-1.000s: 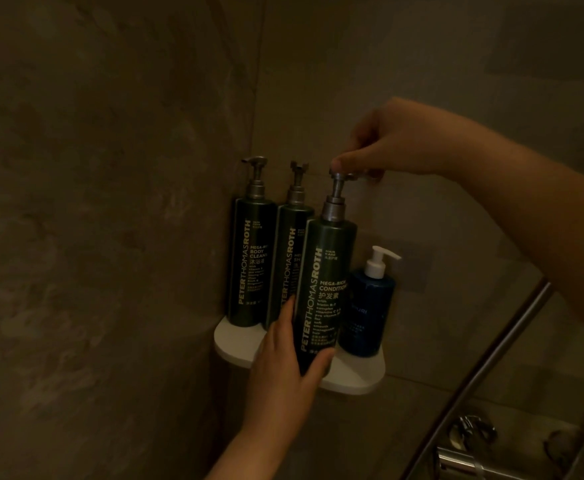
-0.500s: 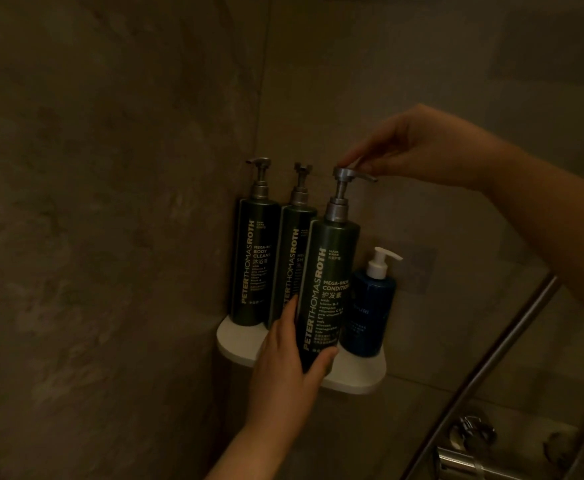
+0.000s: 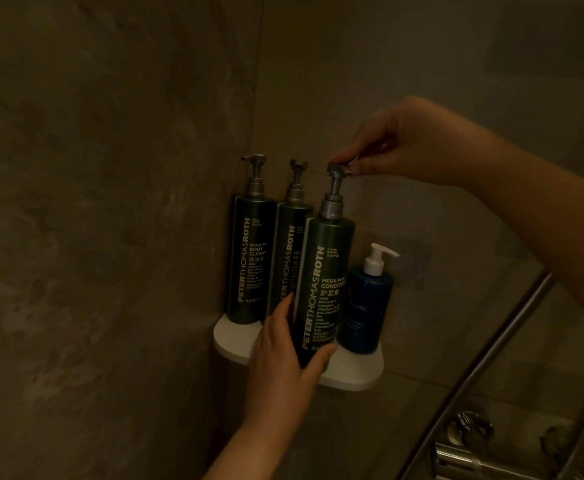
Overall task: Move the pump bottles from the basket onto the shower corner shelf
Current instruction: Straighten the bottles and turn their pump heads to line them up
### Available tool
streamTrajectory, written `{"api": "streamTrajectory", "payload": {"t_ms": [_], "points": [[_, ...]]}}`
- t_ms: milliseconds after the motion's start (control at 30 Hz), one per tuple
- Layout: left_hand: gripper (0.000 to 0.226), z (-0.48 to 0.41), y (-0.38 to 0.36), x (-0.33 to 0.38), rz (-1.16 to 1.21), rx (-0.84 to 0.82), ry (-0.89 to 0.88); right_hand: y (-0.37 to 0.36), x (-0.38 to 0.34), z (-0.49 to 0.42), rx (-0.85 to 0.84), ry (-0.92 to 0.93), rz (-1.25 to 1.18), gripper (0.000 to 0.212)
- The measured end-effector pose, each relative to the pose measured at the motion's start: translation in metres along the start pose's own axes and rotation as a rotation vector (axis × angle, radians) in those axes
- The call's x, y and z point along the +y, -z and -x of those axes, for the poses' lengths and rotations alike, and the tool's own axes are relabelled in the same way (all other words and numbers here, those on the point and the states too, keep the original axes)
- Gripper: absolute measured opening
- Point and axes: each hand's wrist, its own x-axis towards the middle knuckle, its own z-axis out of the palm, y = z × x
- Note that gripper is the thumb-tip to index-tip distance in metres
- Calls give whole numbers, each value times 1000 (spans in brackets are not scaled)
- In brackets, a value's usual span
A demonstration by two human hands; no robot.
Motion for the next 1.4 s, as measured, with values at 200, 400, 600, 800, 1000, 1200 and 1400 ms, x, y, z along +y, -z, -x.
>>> {"api": "streamTrajectory", "payload": {"t_ms": [200, 400, 600, 800, 1000, 1200, 1400], "points": [[86, 0, -3, 1, -53, 61, 20, -6, 0, 0, 31, 5, 3, 21], [86, -1, -6, 2, -97, 109, 26, -8, 1, -1, 58, -3, -7, 20], [87, -1, -7, 3, -111, 113, 27, -9, 2, -1, 62, 2, -30, 21], [87, -1, -6, 3, -113, 108, 20, -11, 2, 1, 78, -7, -21, 21], [87, 0, -5, 3, -118, 104, 11, -12, 1, 2, 93, -13, 2, 22], [89, 0, -3, 5, -157, 67, -19, -13, 0, 7, 67, -12, 35, 32], [76, 11, 6, 10, -216, 125, -181, -17, 0, 14, 107, 4, 89, 29]]}}
